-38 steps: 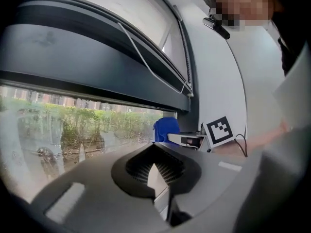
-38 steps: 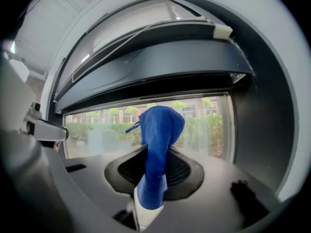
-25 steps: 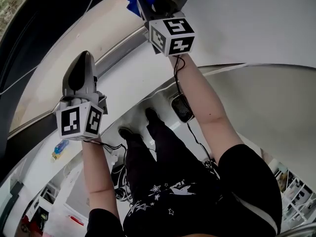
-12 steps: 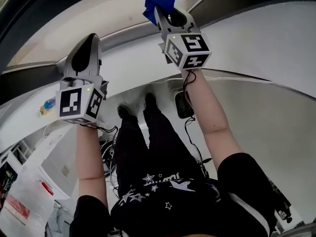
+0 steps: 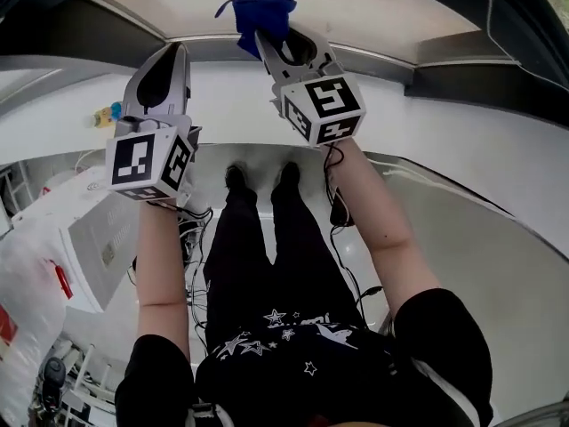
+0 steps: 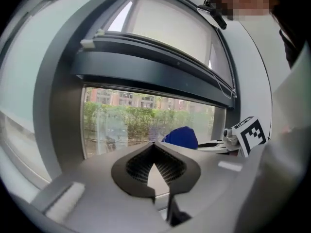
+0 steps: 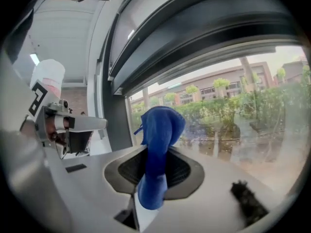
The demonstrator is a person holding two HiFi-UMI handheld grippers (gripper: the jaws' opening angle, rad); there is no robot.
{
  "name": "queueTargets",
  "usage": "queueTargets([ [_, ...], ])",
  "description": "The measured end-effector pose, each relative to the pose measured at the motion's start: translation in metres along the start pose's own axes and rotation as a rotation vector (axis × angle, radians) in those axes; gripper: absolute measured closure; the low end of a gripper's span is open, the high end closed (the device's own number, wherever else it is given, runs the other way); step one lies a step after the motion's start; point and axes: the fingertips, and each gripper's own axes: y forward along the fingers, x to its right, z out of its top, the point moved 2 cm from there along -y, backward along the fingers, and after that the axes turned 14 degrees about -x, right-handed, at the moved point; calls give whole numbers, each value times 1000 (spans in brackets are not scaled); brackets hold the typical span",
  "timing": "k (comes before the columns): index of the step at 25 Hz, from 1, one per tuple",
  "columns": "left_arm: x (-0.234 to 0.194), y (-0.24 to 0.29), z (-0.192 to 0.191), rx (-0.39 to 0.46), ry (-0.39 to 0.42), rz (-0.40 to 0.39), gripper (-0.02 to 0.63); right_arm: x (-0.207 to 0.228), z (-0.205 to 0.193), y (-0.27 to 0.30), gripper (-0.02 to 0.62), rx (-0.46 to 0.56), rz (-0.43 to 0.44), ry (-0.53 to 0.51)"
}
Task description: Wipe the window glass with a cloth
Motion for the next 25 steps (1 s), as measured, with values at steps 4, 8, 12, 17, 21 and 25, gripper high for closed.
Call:
queueTargets([
  [4,-55,-19,-16,11,-32,45,597,-53,9,54,506,-26,63,-64],
  [8,-95,-27,-29,6,-36,74,597,-90,19,108,506,-36,95,-84],
  [12,-118,-26,-38,7,-59,61,597,-108,31,150,506,-45,99,-105],
  [17,-130,-16,-42,-2,-55,34,597,-109,42,181,506,-48,67,-79],
  [21,-136,-11,-44,-10,-87,32,597,-103,40,178,506,-43,56,-59],
  [25,-129,-6,-47,-33,-87,17,597,-81,26,161,506,-48,20,-27],
])
